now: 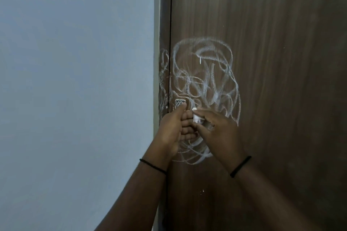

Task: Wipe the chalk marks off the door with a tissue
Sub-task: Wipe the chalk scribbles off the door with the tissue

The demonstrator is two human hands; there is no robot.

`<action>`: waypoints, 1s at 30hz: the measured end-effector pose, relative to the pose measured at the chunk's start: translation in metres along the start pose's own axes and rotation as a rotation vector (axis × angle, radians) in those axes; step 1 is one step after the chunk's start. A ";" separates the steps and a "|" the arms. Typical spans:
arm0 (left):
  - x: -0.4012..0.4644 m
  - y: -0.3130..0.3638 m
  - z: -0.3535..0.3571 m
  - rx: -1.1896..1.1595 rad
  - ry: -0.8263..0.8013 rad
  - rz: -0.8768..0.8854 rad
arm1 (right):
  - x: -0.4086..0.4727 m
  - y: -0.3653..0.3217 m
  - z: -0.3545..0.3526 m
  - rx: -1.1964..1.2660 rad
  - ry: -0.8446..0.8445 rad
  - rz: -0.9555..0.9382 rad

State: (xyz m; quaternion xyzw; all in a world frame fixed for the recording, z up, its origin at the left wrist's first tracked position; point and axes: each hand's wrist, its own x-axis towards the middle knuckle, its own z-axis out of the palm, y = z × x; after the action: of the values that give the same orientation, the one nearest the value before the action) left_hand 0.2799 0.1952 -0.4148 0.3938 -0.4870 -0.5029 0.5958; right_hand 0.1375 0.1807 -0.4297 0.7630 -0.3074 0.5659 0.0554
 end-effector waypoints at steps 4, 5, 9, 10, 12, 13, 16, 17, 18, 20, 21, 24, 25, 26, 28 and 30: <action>0.002 -0.011 -0.007 0.059 0.051 0.018 | 0.005 0.007 0.008 0.112 0.001 0.171; 0.004 -0.012 -0.010 0.064 0.070 0.028 | 0.008 0.010 0.012 0.150 -0.011 0.235; 0.021 -0.015 -0.026 0.087 0.221 0.113 | 0.024 0.020 0.033 0.307 -0.002 0.374; 0.027 -0.016 -0.032 0.104 0.296 0.152 | 0.030 0.024 0.040 0.314 0.011 0.387; 0.040 -0.020 -0.043 0.199 0.437 0.246 | 0.042 0.029 0.053 0.292 0.008 0.383; 0.047 -0.023 -0.047 0.267 0.481 0.285 | 0.048 0.032 0.060 0.258 -0.004 0.356; 0.064 -0.035 -0.048 0.539 0.551 0.374 | 0.068 0.041 0.080 0.053 -0.030 0.193; 0.068 -0.040 -0.047 0.620 0.577 0.410 | 0.074 0.045 0.086 -0.001 -0.049 0.153; 0.072 -0.045 -0.046 0.671 0.599 0.459 | 0.079 0.049 0.092 -0.038 -0.068 0.129; 0.079 -0.053 -0.046 0.709 0.599 0.579 | 0.086 0.057 0.101 -0.114 -0.100 0.079; 0.083 -0.057 -0.046 0.719 0.587 0.631 | 0.089 0.061 0.105 -0.154 -0.117 0.043; 0.091 -0.069 -0.049 0.785 0.560 0.750 | 0.094 0.070 0.116 -0.273 -0.194 -0.078; 0.093 -0.071 -0.050 0.808 0.554 0.785 | 0.095 0.073 0.118 -0.312 -0.217 -0.107; 0.094 -0.072 -0.051 0.832 0.546 0.820 | 0.097 0.075 0.119 -0.333 -0.223 -0.123; 0.097 -0.072 -0.054 0.906 0.499 0.884 | 0.100 0.080 0.118 -0.318 -0.194 -0.138; 0.099 -0.072 -0.058 1.002 0.406 0.899 | 0.098 0.085 0.113 -0.278 -0.139 -0.106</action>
State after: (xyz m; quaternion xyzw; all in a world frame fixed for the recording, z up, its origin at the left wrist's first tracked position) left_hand 0.3229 0.0829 -0.4783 0.4677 -0.6547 0.1605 0.5718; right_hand 0.2030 0.0235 -0.4043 0.8006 -0.3451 0.4599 0.1686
